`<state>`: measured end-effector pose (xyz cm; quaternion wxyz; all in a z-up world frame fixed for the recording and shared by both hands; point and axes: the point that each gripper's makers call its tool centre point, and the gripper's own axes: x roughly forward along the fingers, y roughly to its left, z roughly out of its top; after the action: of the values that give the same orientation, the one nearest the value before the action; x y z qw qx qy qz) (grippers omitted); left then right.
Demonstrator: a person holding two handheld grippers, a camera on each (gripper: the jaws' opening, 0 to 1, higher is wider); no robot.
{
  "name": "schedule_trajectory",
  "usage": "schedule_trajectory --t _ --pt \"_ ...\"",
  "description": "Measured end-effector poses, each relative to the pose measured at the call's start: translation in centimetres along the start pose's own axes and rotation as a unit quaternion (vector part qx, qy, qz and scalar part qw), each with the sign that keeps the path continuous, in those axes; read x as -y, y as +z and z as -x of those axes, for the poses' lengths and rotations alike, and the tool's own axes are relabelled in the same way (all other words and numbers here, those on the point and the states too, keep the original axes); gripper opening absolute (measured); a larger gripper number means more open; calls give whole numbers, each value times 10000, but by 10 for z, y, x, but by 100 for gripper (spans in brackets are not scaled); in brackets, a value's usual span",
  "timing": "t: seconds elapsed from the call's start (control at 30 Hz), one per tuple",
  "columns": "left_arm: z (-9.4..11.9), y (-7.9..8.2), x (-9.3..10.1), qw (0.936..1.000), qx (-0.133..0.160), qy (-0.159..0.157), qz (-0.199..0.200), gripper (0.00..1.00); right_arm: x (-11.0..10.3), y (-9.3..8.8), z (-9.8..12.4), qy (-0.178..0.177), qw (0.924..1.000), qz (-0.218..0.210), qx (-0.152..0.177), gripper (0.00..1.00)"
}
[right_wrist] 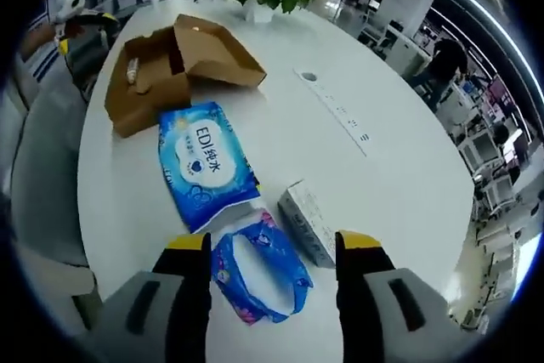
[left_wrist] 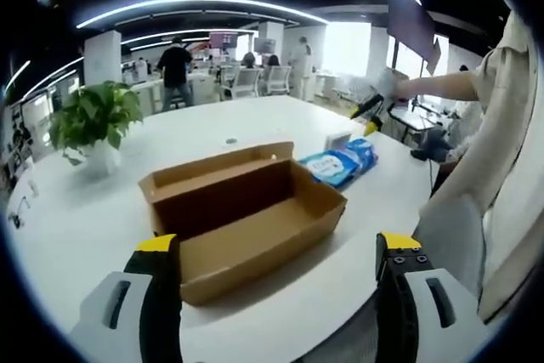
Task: Operate the shoe box by opening the lid, removing the specified soft item, and placing it in the target area until the item is outside and the box remains undamaged.
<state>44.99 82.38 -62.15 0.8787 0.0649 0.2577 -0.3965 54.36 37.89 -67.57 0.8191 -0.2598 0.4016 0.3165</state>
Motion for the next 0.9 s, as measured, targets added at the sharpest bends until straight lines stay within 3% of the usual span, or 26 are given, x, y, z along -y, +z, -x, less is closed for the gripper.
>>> schedule_trajectory --t 0.47,0.77,0.9 --pt "0 -3 -24 9992 -297 -116 -239 91 -40 33 37 -438 9930 -727 822 79" --pt "-6 -1 -38 9971 -505 -265 -503 85 -61 40 58 -719 9849 -984 1233 92" --pt "-11 1 -43 9958 -585 -368 -596 84 -71 36 65 -813 9841 -980 1238 96"
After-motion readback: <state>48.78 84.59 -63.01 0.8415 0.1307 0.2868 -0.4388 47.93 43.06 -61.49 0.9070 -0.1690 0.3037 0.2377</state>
